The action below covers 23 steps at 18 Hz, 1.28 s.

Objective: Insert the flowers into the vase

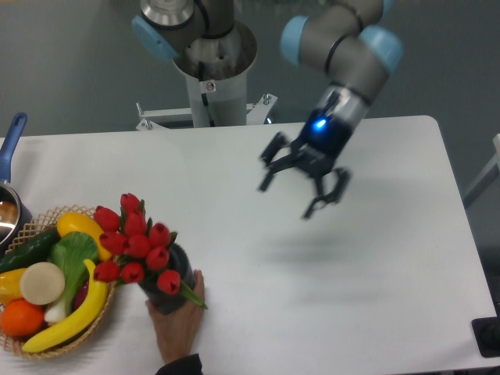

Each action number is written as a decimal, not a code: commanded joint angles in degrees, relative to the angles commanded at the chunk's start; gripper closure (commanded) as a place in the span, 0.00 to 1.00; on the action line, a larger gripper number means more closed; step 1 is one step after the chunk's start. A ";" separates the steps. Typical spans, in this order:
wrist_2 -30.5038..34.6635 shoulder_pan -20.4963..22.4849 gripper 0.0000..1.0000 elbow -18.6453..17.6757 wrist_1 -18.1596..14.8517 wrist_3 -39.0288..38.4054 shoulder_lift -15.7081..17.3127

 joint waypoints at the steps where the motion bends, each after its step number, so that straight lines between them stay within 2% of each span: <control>1: 1.31 2.01 0.00 0.44 0.00 -0.09 1.66; 3: 3.95 7.28 0.00 2.54 -0.44 0.00 2.82; 5: 5.18 9.59 0.00 3.16 -0.61 0.00 3.69; 11: 17.93 9.95 0.00 5.09 -0.79 1.05 5.98; 15: 22.93 9.51 0.00 6.33 -3.51 2.45 8.18; 17: 27.23 9.51 0.00 6.07 -5.26 9.10 8.71; 20: 31.29 9.68 0.00 6.94 -10.18 20.71 8.97; 23: 36.64 9.77 0.00 8.35 -13.96 26.71 9.06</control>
